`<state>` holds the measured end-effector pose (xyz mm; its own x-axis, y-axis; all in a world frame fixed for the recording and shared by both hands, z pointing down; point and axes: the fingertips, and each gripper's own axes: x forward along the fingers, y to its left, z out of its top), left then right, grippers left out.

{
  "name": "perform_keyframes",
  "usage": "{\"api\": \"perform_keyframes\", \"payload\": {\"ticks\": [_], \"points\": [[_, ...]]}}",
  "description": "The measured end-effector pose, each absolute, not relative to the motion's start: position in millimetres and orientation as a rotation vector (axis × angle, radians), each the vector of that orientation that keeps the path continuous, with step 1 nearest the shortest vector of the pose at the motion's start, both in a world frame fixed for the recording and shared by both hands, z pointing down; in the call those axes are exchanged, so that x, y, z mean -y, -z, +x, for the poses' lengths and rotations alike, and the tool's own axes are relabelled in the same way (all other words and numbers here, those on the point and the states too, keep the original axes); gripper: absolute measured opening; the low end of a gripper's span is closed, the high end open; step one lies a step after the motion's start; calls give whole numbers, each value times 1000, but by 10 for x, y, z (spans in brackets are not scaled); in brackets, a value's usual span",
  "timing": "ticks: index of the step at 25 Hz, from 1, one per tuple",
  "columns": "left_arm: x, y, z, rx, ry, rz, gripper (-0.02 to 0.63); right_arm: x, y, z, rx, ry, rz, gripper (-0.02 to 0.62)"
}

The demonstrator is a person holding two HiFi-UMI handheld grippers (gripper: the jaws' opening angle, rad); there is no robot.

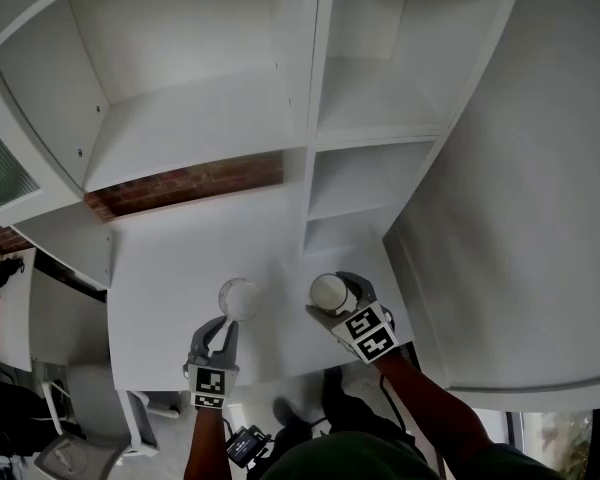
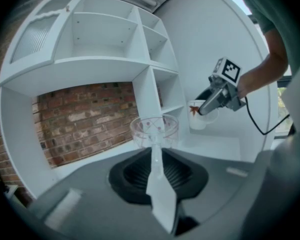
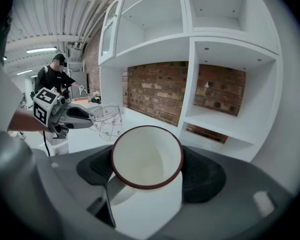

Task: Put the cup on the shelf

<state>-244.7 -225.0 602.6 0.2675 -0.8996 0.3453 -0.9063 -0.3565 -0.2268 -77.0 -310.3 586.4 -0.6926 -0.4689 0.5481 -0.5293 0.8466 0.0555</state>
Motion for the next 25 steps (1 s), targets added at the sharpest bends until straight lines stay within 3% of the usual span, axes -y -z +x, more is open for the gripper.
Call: {"api": "perform_keyframes", "payload": {"ticks": [25], "points": [[3290, -5017, -1098, 1700, -371, 2742, 55, 3378, -4066, 99, 2513, 3, 814, 397]]}}
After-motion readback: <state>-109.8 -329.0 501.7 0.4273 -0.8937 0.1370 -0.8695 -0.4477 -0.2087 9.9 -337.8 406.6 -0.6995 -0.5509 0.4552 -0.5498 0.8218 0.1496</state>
